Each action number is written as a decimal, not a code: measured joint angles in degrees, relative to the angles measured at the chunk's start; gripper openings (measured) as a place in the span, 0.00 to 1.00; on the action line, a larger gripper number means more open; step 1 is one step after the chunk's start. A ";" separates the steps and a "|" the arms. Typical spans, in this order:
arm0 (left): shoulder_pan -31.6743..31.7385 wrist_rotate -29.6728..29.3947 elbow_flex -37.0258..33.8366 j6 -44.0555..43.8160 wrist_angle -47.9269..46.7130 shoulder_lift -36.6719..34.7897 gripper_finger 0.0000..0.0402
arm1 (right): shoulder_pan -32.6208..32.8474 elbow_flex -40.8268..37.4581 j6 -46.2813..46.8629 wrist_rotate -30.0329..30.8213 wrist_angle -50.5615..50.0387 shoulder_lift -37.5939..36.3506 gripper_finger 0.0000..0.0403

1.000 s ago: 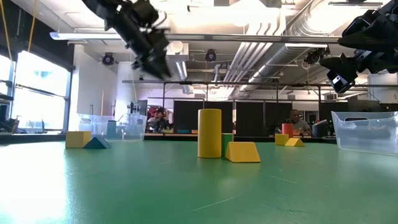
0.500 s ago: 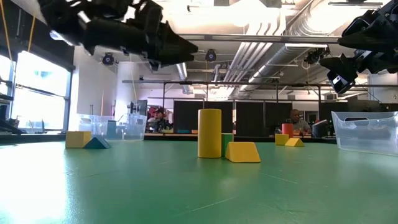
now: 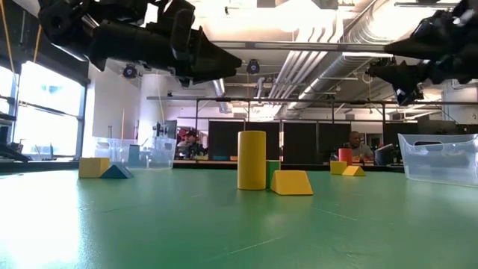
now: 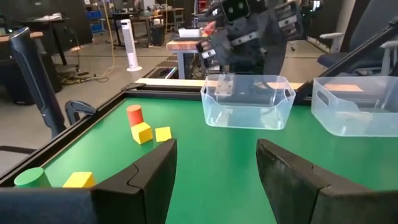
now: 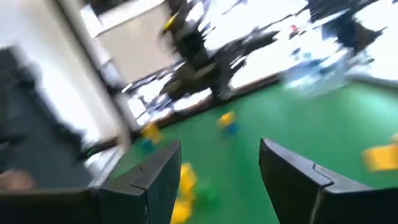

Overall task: Sort blocks by size
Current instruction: Put the top yellow cube block into the middle transparent bin, then put the middle yellow triangular block into the bottom transparent bin

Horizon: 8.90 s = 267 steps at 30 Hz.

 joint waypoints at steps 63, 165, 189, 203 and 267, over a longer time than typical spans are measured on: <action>-0.83 -0.74 0.03 -0.72 1.04 0.00 0.51 | -23.42 69.40 -11.22 1.10 -32.44 100.42 0.52; -3.26 -1.00 0.04 -0.59 1.17 0.00 0.51 | 18.32 35.74 60.23 25.34 -68.23 60.68 0.34; -3.23 -0.95 0.04 -0.59 1.37 0.00 0.51 | 14.56 39.28 55.25 35.28 -72.97 60.64 0.40; -3.23 -0.90 0.04 -0.59 2.63 0.02 0.51 | 4.54 44.13 15.70 32.28 -41.12 63.73 0.40; -3.24 -0.90 0.04 -0.17 2.54 0.02 0.51 | -13.37 44.28 -53.59 -1.05 -35.81 85.36 0.65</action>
